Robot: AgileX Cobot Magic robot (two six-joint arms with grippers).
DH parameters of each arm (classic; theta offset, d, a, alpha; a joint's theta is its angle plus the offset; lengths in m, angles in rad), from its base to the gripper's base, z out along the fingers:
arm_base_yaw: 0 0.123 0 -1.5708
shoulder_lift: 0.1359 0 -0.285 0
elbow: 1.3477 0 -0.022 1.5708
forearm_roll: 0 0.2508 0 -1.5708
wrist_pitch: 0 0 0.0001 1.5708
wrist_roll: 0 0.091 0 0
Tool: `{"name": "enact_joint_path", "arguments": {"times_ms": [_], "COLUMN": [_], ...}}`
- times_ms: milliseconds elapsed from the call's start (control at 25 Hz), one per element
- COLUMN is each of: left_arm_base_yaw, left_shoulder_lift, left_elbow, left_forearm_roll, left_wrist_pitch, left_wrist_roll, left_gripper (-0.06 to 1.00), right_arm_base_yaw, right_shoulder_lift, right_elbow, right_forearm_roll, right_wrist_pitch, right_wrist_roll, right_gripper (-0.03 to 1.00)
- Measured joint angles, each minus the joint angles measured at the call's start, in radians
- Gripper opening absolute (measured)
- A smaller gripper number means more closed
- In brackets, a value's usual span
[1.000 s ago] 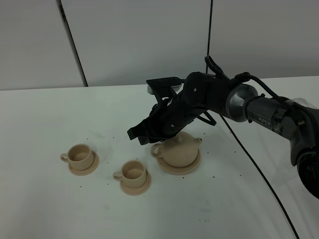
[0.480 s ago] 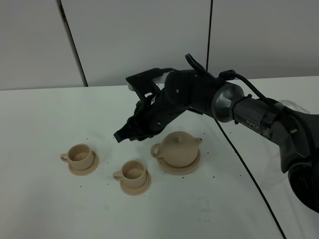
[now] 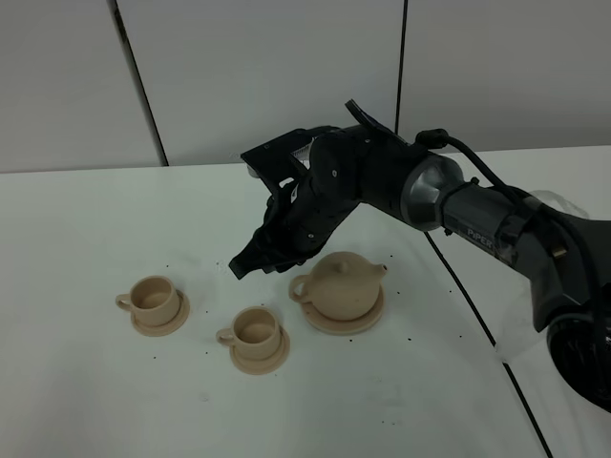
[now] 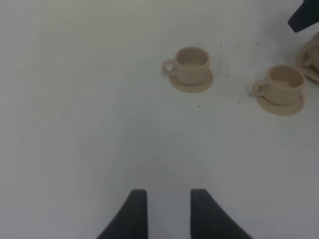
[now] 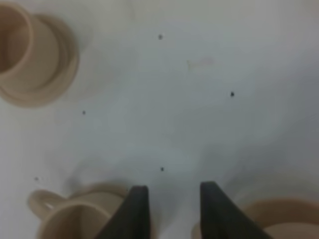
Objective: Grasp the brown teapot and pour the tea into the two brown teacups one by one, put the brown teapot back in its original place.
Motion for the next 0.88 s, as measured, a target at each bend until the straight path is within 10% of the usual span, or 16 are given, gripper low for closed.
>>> {"name": "enact_joint_path", "arguments": {"times_ms": [880], "left_arm_base_yaw": [0.0], "left_shoulder_lift": [0.0], "left_elbow": [0.0], "left_forearm_roll": [0.0], "left_wrist_pitch": [0.0], "left_wrist_roll": [0.002], "left_gripper": [0.28], "right_arm_base_yaw": [0.009], "right_shoulder_lift": [0.032], "right_elbow": [-0.028], "right_forearm_roll": [-0.039], "right_wrist_pitch": [0.059], "right_wrist_roll": [0.023], "right_gripper": [0.24]}}
